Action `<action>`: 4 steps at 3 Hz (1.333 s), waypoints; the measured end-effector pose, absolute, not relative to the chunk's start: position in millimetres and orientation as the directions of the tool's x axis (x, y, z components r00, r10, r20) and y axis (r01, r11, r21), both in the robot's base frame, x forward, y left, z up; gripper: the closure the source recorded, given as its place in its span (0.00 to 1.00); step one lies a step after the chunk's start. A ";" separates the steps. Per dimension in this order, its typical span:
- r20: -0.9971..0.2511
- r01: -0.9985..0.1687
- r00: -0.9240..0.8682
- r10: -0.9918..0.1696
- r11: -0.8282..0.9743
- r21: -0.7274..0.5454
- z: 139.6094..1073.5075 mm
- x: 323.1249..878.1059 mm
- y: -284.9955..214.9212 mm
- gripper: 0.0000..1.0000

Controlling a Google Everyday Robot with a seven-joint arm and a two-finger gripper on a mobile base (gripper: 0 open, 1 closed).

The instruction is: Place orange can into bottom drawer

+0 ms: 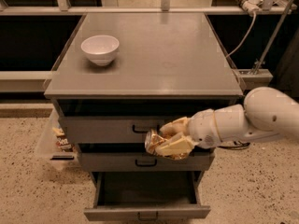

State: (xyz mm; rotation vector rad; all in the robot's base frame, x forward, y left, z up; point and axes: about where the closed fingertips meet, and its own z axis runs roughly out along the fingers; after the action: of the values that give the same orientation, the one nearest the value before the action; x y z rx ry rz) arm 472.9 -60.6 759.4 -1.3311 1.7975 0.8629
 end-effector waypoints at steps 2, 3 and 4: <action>-0.835 -0.918 -0.327 -0.442 0.359 0.169 662.7 477.6 -74.3 1.00; -0.836 -0.914 -0.327 -0.441 0.371 0.162 661.3 480.9 -74.7 1.00; -0.831 -0.896 -0.351 -0.432 0.414 0.163 640.8 479.0 -72.7 1.00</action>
Offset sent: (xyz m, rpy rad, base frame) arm 0.0114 -0.0321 -0.1444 -0.0362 0.1085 -0.2432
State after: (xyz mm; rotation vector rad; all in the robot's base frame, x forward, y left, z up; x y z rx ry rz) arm 479.0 -72.7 640.8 -1.1268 1.9491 0.8189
